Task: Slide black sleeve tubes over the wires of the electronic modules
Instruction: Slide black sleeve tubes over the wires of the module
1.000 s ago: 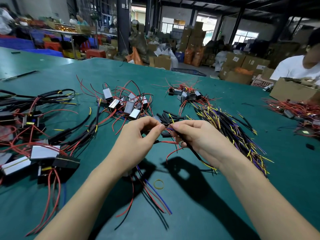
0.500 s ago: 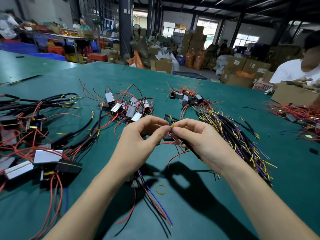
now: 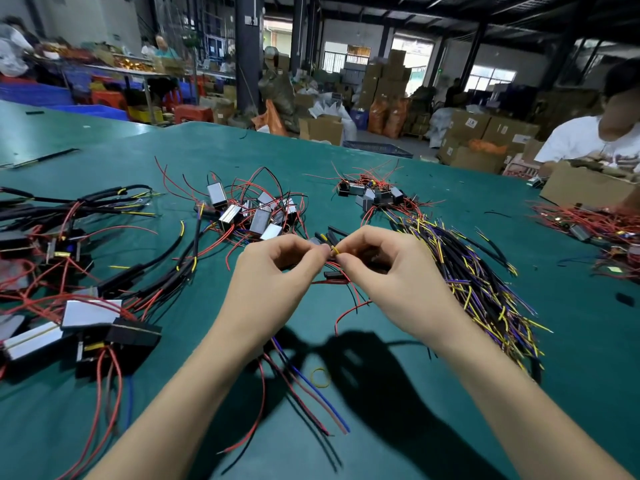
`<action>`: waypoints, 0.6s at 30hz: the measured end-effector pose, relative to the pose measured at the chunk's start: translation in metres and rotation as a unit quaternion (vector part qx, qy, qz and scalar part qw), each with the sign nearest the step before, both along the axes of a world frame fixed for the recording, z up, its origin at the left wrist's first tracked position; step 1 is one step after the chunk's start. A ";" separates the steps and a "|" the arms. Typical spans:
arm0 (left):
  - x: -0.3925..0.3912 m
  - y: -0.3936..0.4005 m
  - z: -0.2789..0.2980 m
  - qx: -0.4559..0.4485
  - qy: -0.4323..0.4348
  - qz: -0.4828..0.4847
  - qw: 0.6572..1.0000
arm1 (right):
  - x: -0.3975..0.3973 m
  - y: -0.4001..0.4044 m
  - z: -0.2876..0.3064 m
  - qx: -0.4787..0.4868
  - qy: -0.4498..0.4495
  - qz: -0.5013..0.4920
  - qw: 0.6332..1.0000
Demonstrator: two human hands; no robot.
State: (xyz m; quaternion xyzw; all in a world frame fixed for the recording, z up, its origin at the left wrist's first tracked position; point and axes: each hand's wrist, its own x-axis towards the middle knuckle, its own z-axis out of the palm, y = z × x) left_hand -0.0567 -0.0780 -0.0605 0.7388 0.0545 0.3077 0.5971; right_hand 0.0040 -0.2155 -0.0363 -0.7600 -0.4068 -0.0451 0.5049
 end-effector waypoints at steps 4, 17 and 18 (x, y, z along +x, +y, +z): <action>-0.002 0.003 0.004 -0.048 0.005 -0.024 0.999 | -0.002 0.001 0.001 0.009 0.004 -0.005 1.000; -0.008 0.003 0.011 -0.008 0.024 -0.086 0.996 | 0.001 -0.001 0.003 0.045 0.144 0.040 0.988; -0.007 0.003 0.010 -0.006 0.031 -0.078 0.996 | 0.001 -0.001 0.003 0.047 0.146 0.038 0.987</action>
